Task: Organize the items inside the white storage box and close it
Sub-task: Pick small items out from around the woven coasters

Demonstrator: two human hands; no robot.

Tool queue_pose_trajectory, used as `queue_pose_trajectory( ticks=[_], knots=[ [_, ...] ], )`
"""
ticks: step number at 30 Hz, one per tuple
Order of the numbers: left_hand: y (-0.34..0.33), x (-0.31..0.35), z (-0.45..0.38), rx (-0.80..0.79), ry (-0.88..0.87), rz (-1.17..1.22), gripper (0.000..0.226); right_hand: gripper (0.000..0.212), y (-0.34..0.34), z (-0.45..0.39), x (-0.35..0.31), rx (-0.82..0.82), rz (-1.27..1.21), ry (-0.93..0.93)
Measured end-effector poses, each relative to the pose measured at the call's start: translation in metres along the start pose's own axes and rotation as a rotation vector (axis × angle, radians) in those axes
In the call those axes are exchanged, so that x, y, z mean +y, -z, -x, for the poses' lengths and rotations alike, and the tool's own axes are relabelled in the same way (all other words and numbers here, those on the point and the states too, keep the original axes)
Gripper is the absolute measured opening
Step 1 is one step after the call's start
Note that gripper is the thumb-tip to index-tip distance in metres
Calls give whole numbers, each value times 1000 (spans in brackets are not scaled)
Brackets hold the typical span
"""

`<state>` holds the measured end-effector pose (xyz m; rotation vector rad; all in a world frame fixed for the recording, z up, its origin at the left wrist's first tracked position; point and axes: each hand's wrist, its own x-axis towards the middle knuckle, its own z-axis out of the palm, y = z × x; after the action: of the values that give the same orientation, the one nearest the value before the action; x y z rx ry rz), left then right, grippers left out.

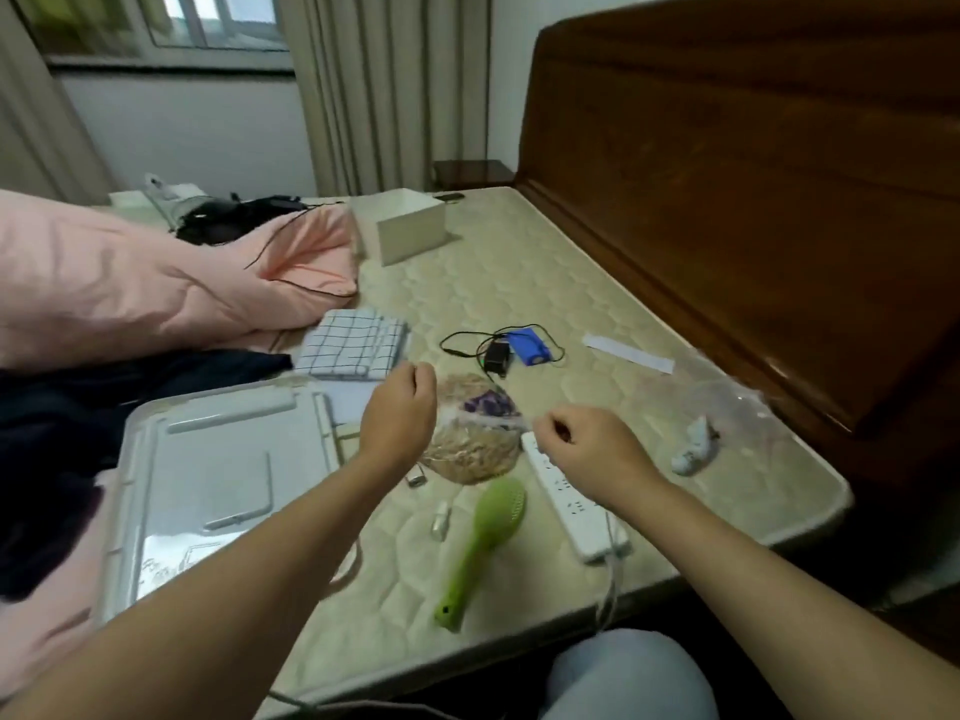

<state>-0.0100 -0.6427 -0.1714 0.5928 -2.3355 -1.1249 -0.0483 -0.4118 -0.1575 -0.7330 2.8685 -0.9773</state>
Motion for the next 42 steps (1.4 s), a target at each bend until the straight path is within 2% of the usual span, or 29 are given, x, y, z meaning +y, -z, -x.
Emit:
queue_pose_trajectory(
  ticks=[3,6,8,10,13,16,23,25,28,30,33,36,39,42],
  knots=[
    [21,-50,-3,-91,156,-129,30,12,-62,-9,-9,-256,-47,37],
    [18,-86,6,-263,236,-160,10,31,-118,-5,-11,-431,34,70],
    [13,-106,14,-366,268,-174,21,44,-149,-3,-14,-484,123,74],
    [9,-123,18,-427,300,-178,34,45,-172,-2,-17,-529,201,62],
    [-2,-140,14,-466,325,-188,48,37,-193,3,-18,-567,334,76],
    [-17,-147,4,-519,290,-248,56,42,-202,4,-16,-549,401,117],
    [-51,-156,-13,-690,312,-306,65,38,-205,2,-8,-513,644,196],
    [-60,-161,-14,-711,344,-349,61,38,-205,1,-8,-506,678,203],
    [-70,-165,-15,-651,431,-291,57,33,-202,0,-6,-420,596,180],
    [-74,-165,-16,-579,504,-200,55,28,-193,-2,0,-314,425,139],
    [-80,-159,-13,-547,557,-195,57,13,-170,-7,15,-145,47,-43],
    [-89,-149,-1,-435,551,-284,36,5,-146,-9,30,-47,-130,-229],
    [-96,-149,17,-253,503,-212,20,17,-130,-6,40,31,-284,-349],
    [-91,-149,32,-189,468,-190,13,27,-118,-4,47,47,-408,-435]
  ],
)
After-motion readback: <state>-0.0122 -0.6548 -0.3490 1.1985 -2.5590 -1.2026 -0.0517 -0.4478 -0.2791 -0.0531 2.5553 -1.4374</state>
